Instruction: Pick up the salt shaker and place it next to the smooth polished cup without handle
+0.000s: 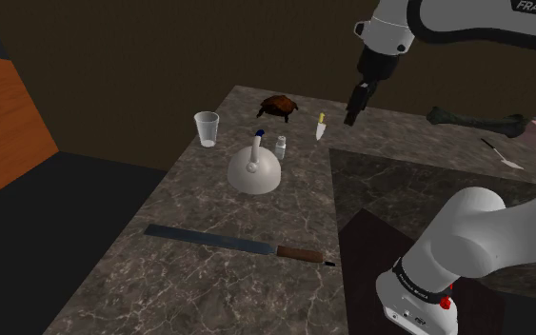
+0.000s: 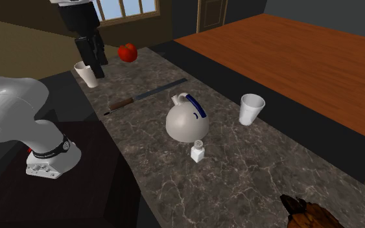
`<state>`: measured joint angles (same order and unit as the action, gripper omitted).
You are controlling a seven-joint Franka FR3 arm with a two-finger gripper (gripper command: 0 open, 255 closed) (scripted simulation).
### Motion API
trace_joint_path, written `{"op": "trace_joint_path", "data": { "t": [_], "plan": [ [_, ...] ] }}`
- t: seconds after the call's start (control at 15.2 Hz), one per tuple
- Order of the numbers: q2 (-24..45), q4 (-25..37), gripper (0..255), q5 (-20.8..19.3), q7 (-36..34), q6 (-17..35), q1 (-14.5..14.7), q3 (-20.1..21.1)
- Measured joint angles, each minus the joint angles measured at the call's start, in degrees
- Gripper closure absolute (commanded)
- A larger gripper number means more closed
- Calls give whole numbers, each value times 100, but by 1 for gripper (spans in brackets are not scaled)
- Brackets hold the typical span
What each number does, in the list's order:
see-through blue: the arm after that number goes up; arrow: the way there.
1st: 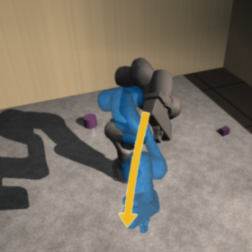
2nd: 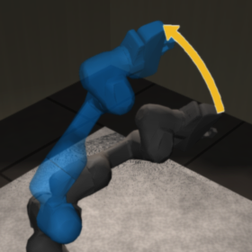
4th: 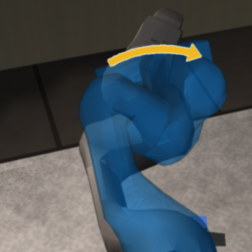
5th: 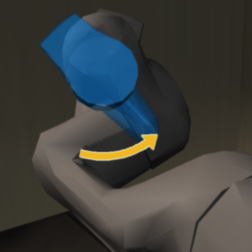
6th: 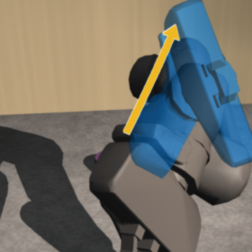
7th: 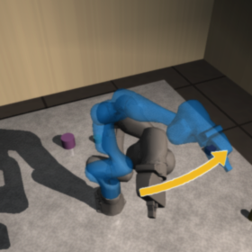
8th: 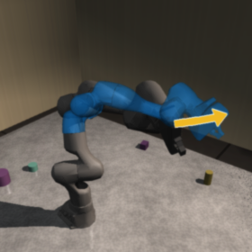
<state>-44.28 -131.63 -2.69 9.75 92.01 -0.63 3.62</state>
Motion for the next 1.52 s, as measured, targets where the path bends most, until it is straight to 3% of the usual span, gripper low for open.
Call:
{"op": "trace_joint_path", "data": {
  "t": [0.13,0.86,1.52],
  "plan": [
    [42,-30,0,-27,69,78,-3,-46],
    [1460,-436,0,-317,1278,2048,41,-721],
    [3524,222,0,-148,2532,3584,131,-1222]
  ]
}}
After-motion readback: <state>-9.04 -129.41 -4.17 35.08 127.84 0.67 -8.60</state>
